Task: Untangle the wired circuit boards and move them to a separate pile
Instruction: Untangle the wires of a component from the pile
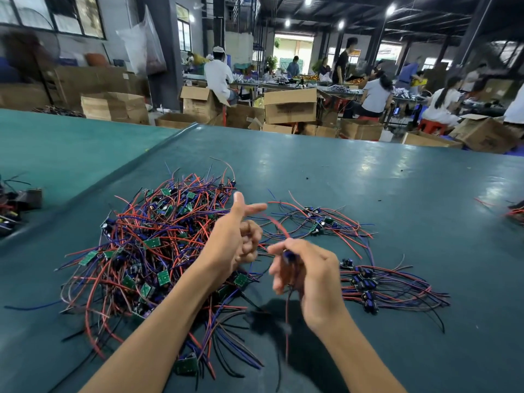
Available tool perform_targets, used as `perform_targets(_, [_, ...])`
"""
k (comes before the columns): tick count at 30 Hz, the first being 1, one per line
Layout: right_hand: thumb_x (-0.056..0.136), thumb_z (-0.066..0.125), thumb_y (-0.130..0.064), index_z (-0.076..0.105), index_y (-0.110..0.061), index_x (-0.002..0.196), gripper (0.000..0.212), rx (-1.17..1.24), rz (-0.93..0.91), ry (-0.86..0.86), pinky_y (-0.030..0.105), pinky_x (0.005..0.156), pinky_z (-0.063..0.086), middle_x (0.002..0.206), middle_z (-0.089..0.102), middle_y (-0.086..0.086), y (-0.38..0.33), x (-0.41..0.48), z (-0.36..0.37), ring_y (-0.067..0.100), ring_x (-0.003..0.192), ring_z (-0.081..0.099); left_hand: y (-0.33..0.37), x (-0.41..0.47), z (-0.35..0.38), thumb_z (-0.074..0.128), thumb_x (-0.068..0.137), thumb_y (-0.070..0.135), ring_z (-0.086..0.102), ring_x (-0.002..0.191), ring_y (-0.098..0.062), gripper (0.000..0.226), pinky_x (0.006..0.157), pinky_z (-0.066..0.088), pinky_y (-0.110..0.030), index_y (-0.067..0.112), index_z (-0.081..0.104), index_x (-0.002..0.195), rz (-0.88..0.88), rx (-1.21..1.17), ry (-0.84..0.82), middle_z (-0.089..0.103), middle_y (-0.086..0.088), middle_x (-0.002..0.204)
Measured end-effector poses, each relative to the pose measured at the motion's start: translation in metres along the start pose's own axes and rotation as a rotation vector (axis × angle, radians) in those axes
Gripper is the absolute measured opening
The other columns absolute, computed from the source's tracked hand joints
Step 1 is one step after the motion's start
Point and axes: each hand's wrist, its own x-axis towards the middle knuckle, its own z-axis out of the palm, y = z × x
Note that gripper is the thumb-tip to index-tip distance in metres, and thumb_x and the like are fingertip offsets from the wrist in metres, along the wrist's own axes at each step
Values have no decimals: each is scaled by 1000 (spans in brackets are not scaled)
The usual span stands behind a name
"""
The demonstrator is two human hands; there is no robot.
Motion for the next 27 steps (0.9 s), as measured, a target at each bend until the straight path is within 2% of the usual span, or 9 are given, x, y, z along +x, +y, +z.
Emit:
perform_targets(2, [86, 60, -34, 80, -8, 86, 33, 24, 51, 162, 30, 54, 46, 73, 69, 11, -4, 9, -10, 21, 56, 58, -4, -4, 6, 43, 76, 82, 34, 41, -8, 85, 42, 20, -15, 10, 68, 113, -56, 111, -89, 57, -3, 63])
perform_targets(5, [95, 56, -32, 81, -18, 90, 29, -32, 24, 296, 27, 59, 46, 87, 75, 1, -7, 16, -22, 14, 67, 59, -11, -12, 14, 61, 83, 72, 44, 49, -7, 58, 40, 28, -15, 16, 76, 90, -9, 399, -226, 67, 0, 74])
perform_targets(9, [96, 55, -40, 80, -23, 101, 30, -21, 126, 224, 44, 70, 55, 82, 68, 12, -6, 18, -25, 31, 71, 59, -19, -21, 21, 65, 96, 45, 41, 53, -14, 32, 44, 30, -17, 16, 75, 87, 87, 574, -381, 66, -1, 71])
perform_targets(12, [98, 54, -39, 78, -24, 109, 30, 3, 174, 132, 60, 87, 56, 105, 75, 10, -3, 18, -19, 34, 85, 68, -22, -20, 21, 66, 96, 36, 34, 56, -16, 41, 46, 28, -18, -5, 66, 100, 106, 516, -348, 61, -31, 86])
perform_targets(15, [100, 53, -35, 77, -23, 112, 29, -1, 176, 87, 67, 90, 52, 112, 74, 15, -3, 18, -17, 45, 98, 70, -19, -20, 17, 73, 91, 40, 46, 63, -15, 50, 56, 33, -19, -8, 62, 101, 64, 399, -359, 59, -19, 88])
perform_targets(18, [100, 54, -33, 78, -23, 109, 28, -10, 169, 98, 66, 94, 51, 109, 75, 16, -2, 18, -17, 40, 95, 68, -12, -20, 14, 74, 84, 47, 50, 67, -11, 32, 53, 30, -18, 16, 74, 93, 9, 336, -388, 63, -4, 87])
perform_targets(23, [101, 52, -33, 79, -17, 104, 31, 42, 124, 114, 42, 75, 59, 107, 73, 10, 2, 18, -15, 27, 88, 66, -14, -20, 14, 73, 91, 34, 30, 64, -16, 17, 46, 21, -18, 19, 71, 84, 31, 409, -387, 58, -5, 83])
perform_targets(25, [100, 56, -34, 78, -13, 104, 31, 53, 138, 117, 51, 85, 55, 107, 74, 16, 3, 20, -16, 30, 92, 67, -12, -20, 15, 67, 94, 29, 36, 63, -17, 16, 44, 23, -17, 17, 69, 84, 62, 372, -336, 64, -9, 84])
perform_targets(27, [98, 60, -29, 79, -10, 100, 27, 51, 121, 109, 43, 78, 60, 104, 75, 20, 2, 20, -17, 32, 93, 71, -10, -18, 15, 63, 97, 25, 51, 60, -11, 18, 43, 25, -15, 19, 68, 82, 106, 347, -276, 70, -11, 81])
